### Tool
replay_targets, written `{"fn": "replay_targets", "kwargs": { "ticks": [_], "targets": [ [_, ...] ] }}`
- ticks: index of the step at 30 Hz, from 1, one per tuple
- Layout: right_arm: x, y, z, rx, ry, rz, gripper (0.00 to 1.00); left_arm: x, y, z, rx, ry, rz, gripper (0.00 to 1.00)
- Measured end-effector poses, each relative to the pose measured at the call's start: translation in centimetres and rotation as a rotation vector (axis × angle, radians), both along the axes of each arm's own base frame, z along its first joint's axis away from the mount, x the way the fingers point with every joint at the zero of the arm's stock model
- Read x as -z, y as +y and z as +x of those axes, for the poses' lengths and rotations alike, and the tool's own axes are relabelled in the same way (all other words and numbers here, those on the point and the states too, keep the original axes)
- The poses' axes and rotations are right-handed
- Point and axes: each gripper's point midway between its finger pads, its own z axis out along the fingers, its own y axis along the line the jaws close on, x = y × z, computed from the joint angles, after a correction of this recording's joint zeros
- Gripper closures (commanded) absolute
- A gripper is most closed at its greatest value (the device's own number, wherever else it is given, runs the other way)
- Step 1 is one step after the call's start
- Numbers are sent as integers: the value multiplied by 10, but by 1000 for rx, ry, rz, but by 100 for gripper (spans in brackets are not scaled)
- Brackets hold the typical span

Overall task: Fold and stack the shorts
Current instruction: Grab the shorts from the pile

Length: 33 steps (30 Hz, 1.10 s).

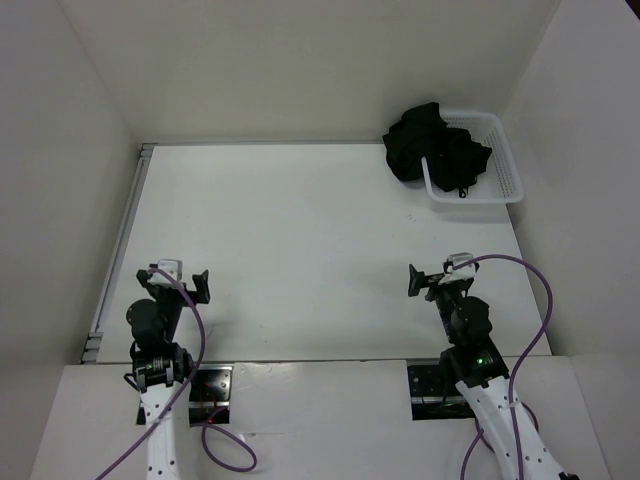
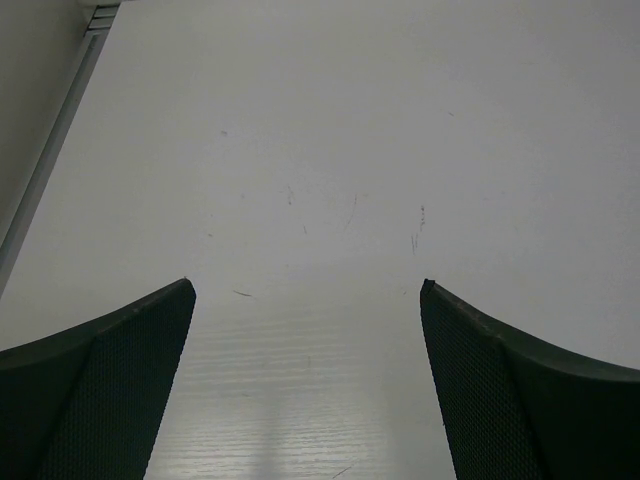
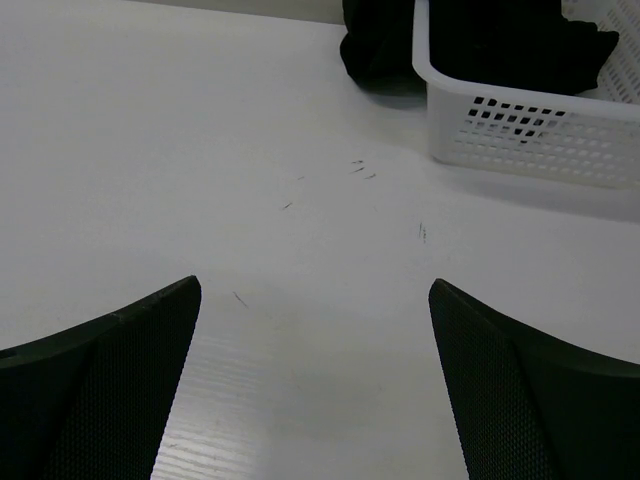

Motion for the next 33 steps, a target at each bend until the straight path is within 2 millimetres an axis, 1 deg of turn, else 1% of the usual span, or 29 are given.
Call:
{"fn": "replay_targets", "kwargs": {
  "ticks": [2,3,5,7,9,11,12,13,15,16,18,19,20,22,23,24,25,26,27,28,29,30,31,32,33],
  "targets": [
    [0,1,0,-5,0,-6,0,0,-2,0,14,0,-1,0],
    [0,2,0,-20,-5,-40,0,0,-4,0,24,-1,-2,0],
    [0,16,-3,-133,-25,-139,0,0,-14,-1,78,1,-7,0],
    [-2,33,-7,-293,-95,-380,0,2,-32,-4,183,9,-22,0],
    [-3,52,-14,-472,-208,-675,0,1,-54,-10,312,4,-35,0],
    [-14,69,-19,-575,-359,-834,0,-1,-77,-19,454,0,-49,0],
    [-25,76,-21,-595,-439,-867,0,-2,-86,-24,509,-1,-54,0],
    [-41,82,-24,-600,-533,-898,0,-4,-91,-26,542,-11,-52,0],
    [-68,91,-29,-615,-653,-952,0,-16,-94,-24,567,-68,-20,0],
    [-82,93,-29,-618,-678,-962,0,-23,-93,-21,566,-95,-3,0],
    [-121,97,-22,-610,-698,-967,0,-37,-90,-14,547,-129,18,0],
    [-147,100,-14,-608,-694,-964,0,-44,-89,-10,540,-132,20,0],
    [-174,103,-2,-596,-683,-953,0,-52,-89,-6,540,-118,12,0],
    [-244,113,25,-536,-701,-901,0,-73,-85,10,535,-80,-9,0],
    [-270,119,43,-499,-689,-868,0,-87,-82,22,531,-60,-20,0],
    [-290,124,60,-463,-667,-829,0,-98,-78,41,526,-16,-42,0],
    [-304,130,79,-431,-626,-785,0,-113,-72,65,514,23,-59,0],
    [-307,135,99,-407,-560,-736,0,-129,-64,92,499,46,-67,0],
    [-311,137,119,-372,-492,-687,0,-140,-56,122,476,76,-80,0],
    [-314,140,147,-320,-414,-625,0,-147,-48,148,449,91,-83,0],
    [-317,140,172,-265,-344,-560,0,-148,-39,172,414,106,-82,0],
    [-308,138,203,-211,-252,-507,0,-139,-33,186,381,138,-88,0],
    [-299,137,225,-175,-185,-461,0,-123,-32,192,357,189,-99,0],
    [-281,132,251,-141,-93,-401,0,-103,-35,193,341,257,-113,0],
    [-261,126,272,-118,-17,-346,4,-83,-44,192,340,336,-125,0]
  ]
}}
